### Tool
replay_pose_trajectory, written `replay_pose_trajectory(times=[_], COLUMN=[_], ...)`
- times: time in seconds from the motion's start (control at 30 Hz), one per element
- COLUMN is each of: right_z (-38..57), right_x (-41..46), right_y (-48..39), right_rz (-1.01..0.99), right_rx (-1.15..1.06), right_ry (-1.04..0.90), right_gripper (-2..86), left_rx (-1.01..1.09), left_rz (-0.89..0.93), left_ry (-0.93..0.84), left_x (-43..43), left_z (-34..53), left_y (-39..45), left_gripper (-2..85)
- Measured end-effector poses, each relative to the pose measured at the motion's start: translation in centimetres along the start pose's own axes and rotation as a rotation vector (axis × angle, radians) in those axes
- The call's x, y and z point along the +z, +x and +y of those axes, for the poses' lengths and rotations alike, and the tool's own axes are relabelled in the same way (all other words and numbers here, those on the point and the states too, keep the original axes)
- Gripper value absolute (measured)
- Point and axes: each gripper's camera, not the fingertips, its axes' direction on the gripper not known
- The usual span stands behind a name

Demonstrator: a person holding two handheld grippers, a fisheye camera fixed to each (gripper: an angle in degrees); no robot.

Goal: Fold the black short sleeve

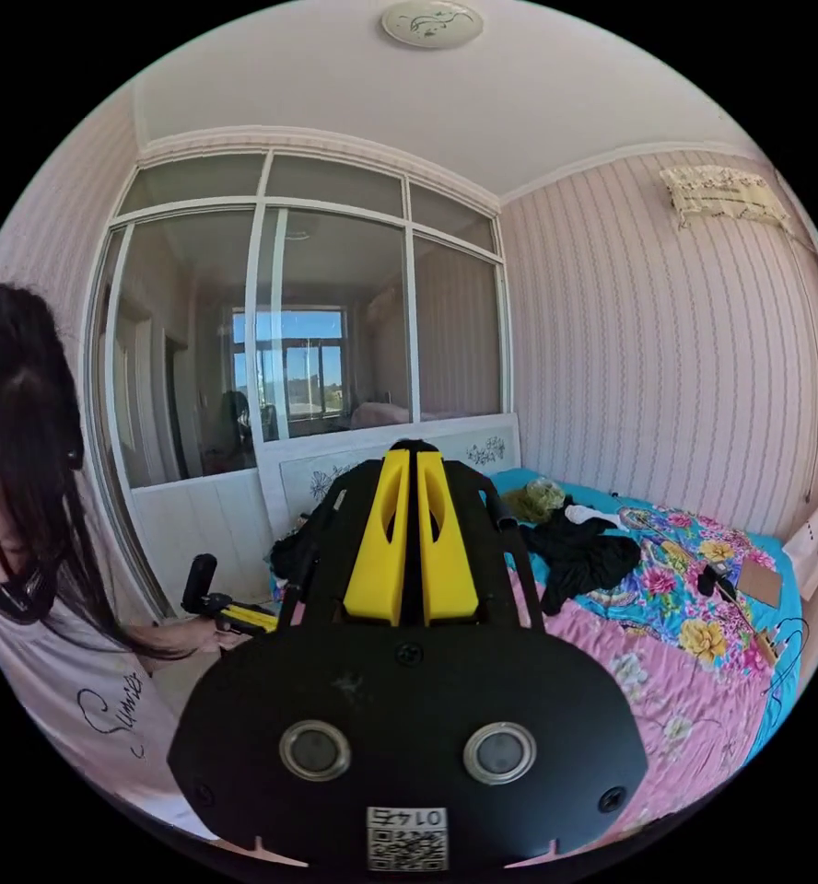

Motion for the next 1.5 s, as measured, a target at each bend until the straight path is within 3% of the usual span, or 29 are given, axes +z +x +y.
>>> replay_pose_trajectory(times=[0.13,0.37,0.53,0.7,0.77,0.83,0.97,1.1,1.23,1.37,1.5], right_z=[6.5,26.5,30.6,29.7,28.5,27.4,24.6,23.4,24.6,28.0,30.0], right_x=[-1.7,-0.9,-1.9,-1.9,-1.8,-2.1,-4.1,-5.0,-2.7,0.0,0.5], right_y=[3.2,8.3,8.6,9.4,9.6,9.6,9.0,9.6,12.4,14.9,15.1], right_rz=[0.068,0.284,0.242,0.227,0.215,0.195,0.170,0.180,0.241,0.326,0.288], right_rx=[0.154,0.706,0.886,0.869,0.824,0.778,0.657,0.623,0.694,0.815,0.880], right_ry=[-0.087,-0.635,-0.604,-0.595,-0.597,-0.606,-0.671,-0.672,-0.668,-0.752,-0.776], right_gripper=[0.5,0.6,0.6,0.5,0.5,0.5,0.6,0.6,0.6,0.6,0.6], left_rx=[-0.079,-0.192,-0.276,-0.465,-0.514,-0.485,-0.294,-0.207,-0.208,-0.311,-0.322], left_rz=[-0.026,-0.103,-0.275,-0.240,-0.116,-0.054,0.045,-0.003,-0.131,-0.189,-0.216], left_ry=[-0.072,-0.388,-0.450,-0.320,-0.369,-0.402,-0.456,-0.417,-0.319,-0.408,-0.445], left_x=[2.4,11.8,15.4,17.4,19.3,19.3,14.8,11.5,13.5,17.2,15.9], left_z=[1.7,6.6,8.1,6.5,5.5,4.4,1.2,-1.9,-5.3,-5.3,-2.8], left_y=[-2.1,-5.3,-8.2,-12.2,-13.4,-13.0,-8.7,-6.8,-8.8,-11.4,-10.2], left_gripper=[5.1,7.4,11.1,12.7,4.8,0.2,-0.8,-0.5,2.9,6.4,6.8])
